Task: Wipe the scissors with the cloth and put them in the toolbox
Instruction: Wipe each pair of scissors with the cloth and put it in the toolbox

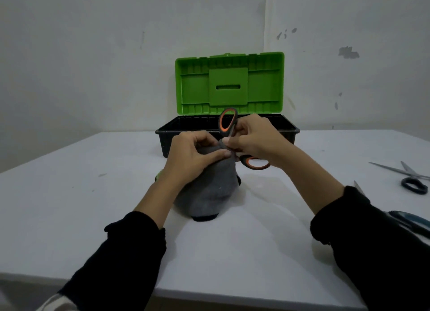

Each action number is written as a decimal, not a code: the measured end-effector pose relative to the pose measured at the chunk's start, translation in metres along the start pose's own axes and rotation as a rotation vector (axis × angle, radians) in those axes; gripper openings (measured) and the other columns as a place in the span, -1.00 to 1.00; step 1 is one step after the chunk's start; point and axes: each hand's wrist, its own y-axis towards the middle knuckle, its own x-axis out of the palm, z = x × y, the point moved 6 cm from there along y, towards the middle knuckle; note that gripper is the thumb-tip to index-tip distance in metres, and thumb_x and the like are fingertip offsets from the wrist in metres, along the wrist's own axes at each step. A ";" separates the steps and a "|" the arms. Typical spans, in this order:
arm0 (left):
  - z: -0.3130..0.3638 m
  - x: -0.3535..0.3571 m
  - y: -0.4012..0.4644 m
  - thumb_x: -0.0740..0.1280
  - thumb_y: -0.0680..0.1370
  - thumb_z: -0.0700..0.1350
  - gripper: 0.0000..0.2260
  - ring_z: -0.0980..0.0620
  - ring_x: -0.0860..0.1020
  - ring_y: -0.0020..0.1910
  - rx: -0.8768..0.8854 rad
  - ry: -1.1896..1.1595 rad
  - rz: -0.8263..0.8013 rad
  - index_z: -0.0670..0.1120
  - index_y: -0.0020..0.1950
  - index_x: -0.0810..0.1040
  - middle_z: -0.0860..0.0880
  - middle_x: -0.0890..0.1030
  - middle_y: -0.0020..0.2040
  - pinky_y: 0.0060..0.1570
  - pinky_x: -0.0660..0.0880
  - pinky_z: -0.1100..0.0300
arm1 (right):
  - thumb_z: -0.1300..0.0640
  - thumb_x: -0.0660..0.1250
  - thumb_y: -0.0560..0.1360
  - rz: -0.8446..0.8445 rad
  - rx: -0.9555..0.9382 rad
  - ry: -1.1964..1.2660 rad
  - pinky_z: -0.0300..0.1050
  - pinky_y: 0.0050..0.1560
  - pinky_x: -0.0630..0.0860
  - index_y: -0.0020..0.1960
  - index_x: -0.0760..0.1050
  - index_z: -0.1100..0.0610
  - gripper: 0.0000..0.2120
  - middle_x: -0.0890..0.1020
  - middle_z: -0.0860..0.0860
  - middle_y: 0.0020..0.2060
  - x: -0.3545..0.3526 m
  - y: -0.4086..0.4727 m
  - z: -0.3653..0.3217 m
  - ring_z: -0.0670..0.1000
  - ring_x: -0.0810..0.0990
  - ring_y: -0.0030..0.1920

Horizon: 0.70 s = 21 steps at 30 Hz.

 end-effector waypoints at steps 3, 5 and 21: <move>-0.006 0.000 -0.002 0.46 0.31 0.13 -0.82 0.22 0.58 -0.19 -0.018 0.020 -0.018 0.06 -0.25 0.61 0.13 0.64 -0.27 -0.03 0.51 0.06 | 0.16 0.42 0.42 -0.008 -0.027 -0.011 0.16 -0.06 0.59 -0.17 0.58 0.28 -0.84 0.65 0.18 -0.28 0.001 0.000 -0.002 0.18 0.65 -0.19; -0.006 0.000 -0.002 0.45 0.34 0.12 -0.88 0.31 0.53 -0.16 -0.015 0.056 -0.031 0.13 -0.24 0.59 0.21 0.61 -0.27 0.02 0.45 0.08 | 0.17 0.42 0.42 -0.021 -0.023 -0.001 0.18 -0.07 0.59 -0.16 0.58 0.28 -0.84 0.65 0.17 -0.29 -0.002 -0.001 0.002 0.18 0.65 -0.20; -0.005 -0.001 -0.001 0.41 0.33 0.17 -0.85 0.19 0.51 -0.09 0.011 0.122 0.022 0.19 -0.14 0.57 0.03 0.64 -0.10 0.05 0.42 0.15 | 0.22 0.41 0.43 0.007 -0.085 0.027 -0.07 -0.29 0.57 -0.19 0.56 0.25 -0.91 0.58 0.01 -0.45 -0.009 -0.003 0.001 0.01 0.62 -0.40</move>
